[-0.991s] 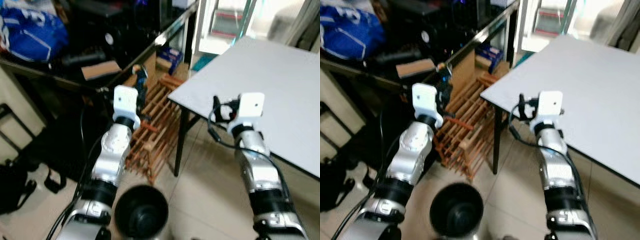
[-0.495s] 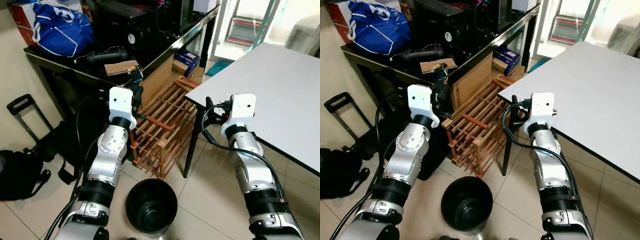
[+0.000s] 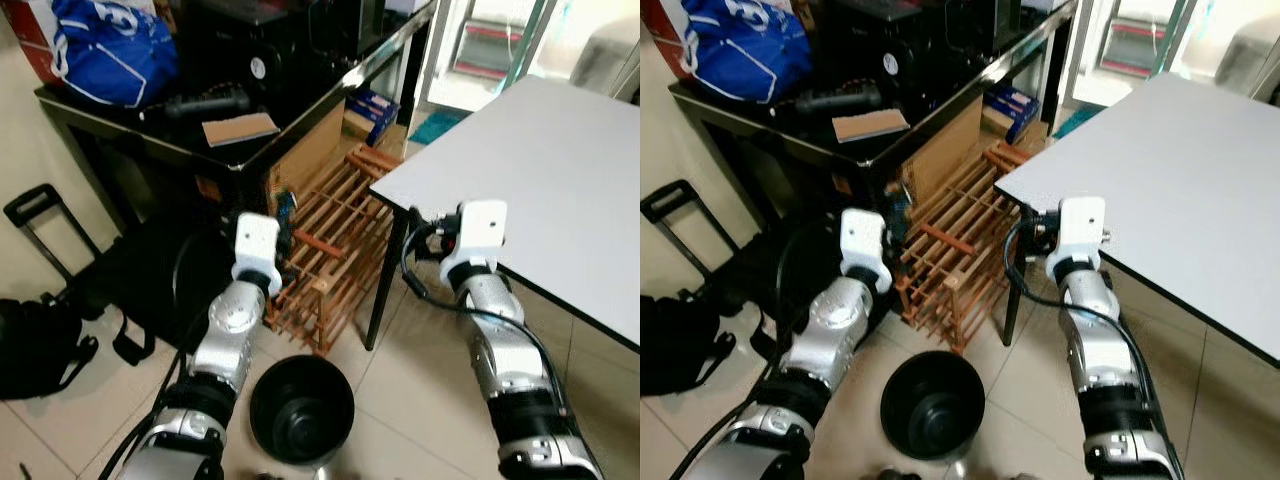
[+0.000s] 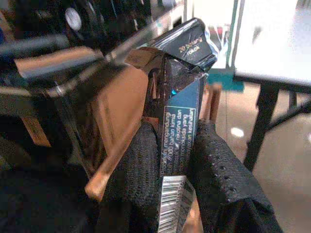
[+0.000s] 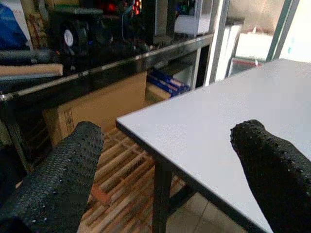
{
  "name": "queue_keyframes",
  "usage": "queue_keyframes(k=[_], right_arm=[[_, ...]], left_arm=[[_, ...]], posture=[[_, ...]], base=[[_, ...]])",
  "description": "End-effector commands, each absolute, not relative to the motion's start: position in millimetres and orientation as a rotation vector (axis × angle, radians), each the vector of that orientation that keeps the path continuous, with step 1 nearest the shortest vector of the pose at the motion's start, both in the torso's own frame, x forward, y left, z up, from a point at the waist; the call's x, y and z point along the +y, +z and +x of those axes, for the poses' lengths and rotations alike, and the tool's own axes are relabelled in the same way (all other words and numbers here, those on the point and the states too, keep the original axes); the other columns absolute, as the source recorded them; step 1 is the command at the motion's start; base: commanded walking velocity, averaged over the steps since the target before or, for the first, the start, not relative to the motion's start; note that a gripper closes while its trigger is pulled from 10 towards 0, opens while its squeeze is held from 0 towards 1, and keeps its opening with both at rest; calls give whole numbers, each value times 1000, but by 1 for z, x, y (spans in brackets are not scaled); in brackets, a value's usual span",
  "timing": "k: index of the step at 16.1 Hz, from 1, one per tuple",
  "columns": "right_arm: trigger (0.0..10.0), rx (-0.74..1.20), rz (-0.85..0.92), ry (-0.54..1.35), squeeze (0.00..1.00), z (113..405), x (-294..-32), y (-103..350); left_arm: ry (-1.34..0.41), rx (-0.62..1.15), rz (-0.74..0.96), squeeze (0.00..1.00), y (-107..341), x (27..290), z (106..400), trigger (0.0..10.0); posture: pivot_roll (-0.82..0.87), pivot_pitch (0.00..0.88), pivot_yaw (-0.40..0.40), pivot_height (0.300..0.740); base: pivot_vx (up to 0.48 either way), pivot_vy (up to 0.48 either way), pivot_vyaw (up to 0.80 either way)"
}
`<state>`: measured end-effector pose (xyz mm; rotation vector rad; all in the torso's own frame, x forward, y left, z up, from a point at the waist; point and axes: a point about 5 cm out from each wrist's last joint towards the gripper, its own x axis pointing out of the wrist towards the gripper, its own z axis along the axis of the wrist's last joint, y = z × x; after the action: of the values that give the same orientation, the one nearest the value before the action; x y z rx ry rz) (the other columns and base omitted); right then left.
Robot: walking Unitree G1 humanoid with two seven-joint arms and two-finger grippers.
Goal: Picking trash to rubbish bin
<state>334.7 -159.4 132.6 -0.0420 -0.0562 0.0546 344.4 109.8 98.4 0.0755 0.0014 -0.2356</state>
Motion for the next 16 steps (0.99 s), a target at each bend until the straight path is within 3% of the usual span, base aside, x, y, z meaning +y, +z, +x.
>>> queue_keyframes(k=[1, 8, 12, 16], right_arm=[[10000, -59, -46, 66, 0, 328, -157, 133], [10000, -23, -45, 71, 0, 301, -157, 131], [10000, -7, -38, 81, 0, 294, -153, 133], [10000, 14, -39, 81, 0, 290, -154, 131]], left_arm=[[-244, 64, 106, 0, 84, 107, 343, 10000], [-251, 337, 115, 0, 24, 96, 313, 10000], [-229, 422, 135, 0, 5, 101, 299, 10000], [-192, 414, 136, 0, 8, 110, 304, 10000]], posture=[[-64, 138, 40, 740], [-95, 306, 19, 740], [-108, 343, 9, 740], [-103, 349, 8, 740]], base=[[0, 0, 0], [0, 0, 0], [0, 0, 0], [0, 0, 0]])
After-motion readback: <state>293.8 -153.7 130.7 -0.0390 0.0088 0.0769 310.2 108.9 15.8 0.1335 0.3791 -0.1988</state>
